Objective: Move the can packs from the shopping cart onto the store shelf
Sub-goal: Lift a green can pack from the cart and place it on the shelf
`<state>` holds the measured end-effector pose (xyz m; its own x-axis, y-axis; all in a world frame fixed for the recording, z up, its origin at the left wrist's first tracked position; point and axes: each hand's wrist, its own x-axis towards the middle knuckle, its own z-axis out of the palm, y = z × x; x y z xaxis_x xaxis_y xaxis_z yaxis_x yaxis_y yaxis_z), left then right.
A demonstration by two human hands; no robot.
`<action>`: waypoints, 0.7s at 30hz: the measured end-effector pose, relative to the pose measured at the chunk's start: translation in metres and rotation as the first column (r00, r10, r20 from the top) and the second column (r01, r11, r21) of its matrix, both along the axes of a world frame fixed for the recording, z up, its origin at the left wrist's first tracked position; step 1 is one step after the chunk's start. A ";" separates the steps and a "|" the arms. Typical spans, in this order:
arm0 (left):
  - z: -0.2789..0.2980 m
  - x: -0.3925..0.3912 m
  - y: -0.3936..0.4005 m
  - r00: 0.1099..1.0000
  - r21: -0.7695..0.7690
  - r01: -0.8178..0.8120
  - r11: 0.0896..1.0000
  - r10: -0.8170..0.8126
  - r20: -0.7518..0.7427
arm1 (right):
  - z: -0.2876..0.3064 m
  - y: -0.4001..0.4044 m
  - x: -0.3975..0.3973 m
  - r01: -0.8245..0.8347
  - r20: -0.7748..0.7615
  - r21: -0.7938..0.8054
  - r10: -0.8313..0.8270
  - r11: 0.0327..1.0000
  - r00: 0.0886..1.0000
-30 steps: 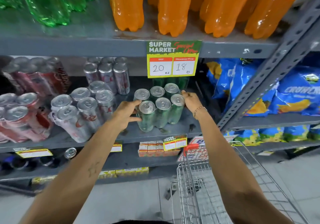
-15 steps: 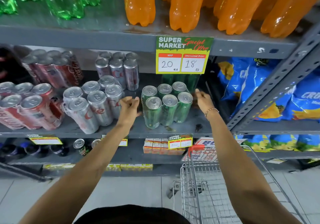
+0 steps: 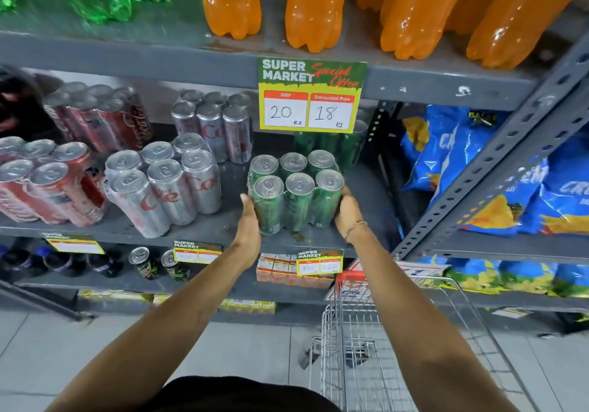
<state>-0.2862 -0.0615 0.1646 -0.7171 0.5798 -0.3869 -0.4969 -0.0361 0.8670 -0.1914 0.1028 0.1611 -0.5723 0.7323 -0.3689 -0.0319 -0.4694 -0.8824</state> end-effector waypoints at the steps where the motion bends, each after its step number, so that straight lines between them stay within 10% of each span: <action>1: 0.000 0.002 0.002 0.999 -0.020 -0.029 0.999 0.030 0.018 | -0.003 0.000 0.000 0.005 0.006 0.005 -0.005 1.000 1.000; 21: -0.002 0.028 0.038 0.998 -0.074 0.056 0.996 -0.055 0.024 | -0.018 0.009 0.061 0.171 0.045 -0.035 -0.169 0.985 0.985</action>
